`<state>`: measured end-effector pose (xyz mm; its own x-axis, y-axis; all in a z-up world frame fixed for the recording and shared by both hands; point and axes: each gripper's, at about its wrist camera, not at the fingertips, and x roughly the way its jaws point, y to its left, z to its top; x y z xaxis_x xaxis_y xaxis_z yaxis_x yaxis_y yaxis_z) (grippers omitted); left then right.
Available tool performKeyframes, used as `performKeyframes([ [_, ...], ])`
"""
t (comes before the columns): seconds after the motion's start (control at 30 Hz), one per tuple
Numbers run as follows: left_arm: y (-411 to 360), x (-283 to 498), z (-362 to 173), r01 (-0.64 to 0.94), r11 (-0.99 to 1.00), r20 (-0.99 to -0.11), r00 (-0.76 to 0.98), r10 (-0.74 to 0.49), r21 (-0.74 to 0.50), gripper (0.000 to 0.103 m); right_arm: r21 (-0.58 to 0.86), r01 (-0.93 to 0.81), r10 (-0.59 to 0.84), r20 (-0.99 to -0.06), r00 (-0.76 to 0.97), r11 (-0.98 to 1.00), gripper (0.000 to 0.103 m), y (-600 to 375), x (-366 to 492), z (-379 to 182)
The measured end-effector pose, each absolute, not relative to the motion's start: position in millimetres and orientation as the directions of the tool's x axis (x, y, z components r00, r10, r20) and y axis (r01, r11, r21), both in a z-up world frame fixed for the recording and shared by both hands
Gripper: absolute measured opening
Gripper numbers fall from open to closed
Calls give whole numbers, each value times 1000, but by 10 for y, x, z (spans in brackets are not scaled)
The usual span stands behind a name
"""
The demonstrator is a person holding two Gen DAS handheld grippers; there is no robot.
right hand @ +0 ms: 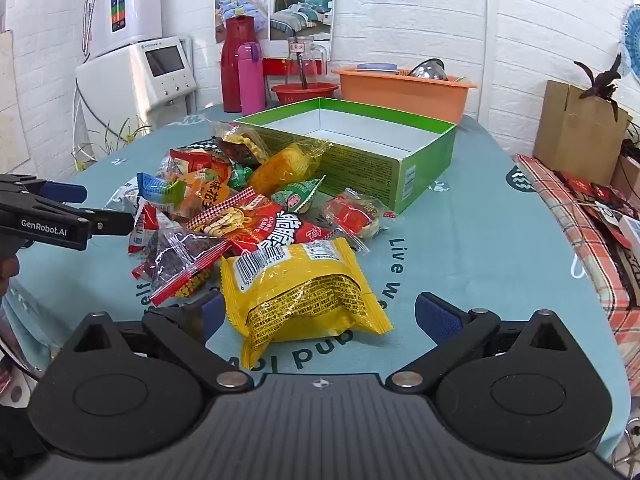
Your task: Organize snacks
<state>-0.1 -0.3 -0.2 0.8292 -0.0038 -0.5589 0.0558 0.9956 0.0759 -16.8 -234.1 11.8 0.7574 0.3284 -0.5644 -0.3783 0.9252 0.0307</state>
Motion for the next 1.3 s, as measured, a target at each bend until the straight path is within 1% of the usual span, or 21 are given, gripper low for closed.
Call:
performKeyframes([
  [0.2,-82,38,12,71,995,-575,818,-14,77,103,51,-372,330,-583,743,927,103,-2371,-147,120],
  [0.3,-124,60,23,80,994,-577,817,-20,79,103,70,-359,332,-574,748,931,103,-2443,-170,89],
  [1.3,-202,56,30,100,991,-568,822,-31,91,103,64,-363,332,-575,748,930,103,-2486,-192,35],
])
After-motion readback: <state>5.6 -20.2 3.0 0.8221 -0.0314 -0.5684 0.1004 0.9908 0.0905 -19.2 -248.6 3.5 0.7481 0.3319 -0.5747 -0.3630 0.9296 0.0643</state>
